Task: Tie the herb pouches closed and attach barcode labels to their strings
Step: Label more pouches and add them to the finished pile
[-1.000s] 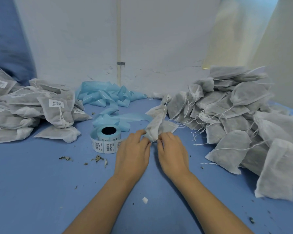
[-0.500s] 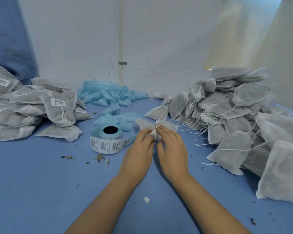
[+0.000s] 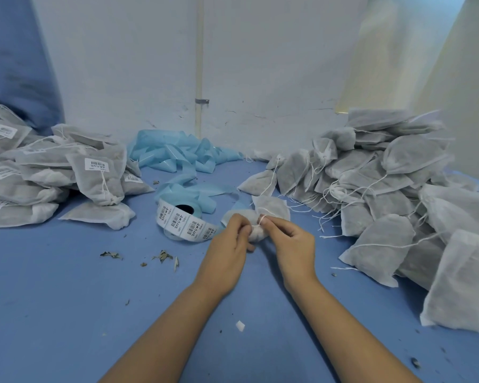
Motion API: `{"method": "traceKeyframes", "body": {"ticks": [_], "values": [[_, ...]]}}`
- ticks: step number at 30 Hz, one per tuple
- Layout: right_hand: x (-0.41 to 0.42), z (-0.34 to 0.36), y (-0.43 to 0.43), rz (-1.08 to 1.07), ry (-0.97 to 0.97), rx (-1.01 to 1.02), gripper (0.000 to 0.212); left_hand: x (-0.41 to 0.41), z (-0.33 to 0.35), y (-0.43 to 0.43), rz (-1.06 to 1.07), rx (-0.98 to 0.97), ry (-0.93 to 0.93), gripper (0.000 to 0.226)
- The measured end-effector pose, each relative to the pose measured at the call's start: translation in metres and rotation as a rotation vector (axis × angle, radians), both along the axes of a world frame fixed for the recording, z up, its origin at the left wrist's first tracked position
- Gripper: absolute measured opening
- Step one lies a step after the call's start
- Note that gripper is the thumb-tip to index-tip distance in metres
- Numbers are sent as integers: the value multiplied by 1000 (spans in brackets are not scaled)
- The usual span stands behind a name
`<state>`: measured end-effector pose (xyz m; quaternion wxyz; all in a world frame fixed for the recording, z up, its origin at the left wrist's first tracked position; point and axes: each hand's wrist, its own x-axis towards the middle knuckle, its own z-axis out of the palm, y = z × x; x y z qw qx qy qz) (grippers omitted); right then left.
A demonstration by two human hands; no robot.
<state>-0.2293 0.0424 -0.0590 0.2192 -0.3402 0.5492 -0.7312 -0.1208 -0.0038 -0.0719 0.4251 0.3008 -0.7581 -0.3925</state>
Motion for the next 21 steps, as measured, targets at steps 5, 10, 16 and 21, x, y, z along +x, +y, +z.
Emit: {"method": "traceKeyframes", "body": {"ticks": [5, 10, 16, 21], "values": [[3, 1, 2, 105, 121, 32, 16, 2, 1, -2, 75, 86, 109, 16], [4, -3, 4, 32, 462, 95, 13, 4, 3, 1, 186, -102, -10, 19], [7, -3, 6, -59, 656, 82, 8, 4, 6, 6, 122, -23, 135, 14], [13, -5, 4, -50, 622, 95, 14, 4, 6, 5, 46, 100, 260, 15]]}}
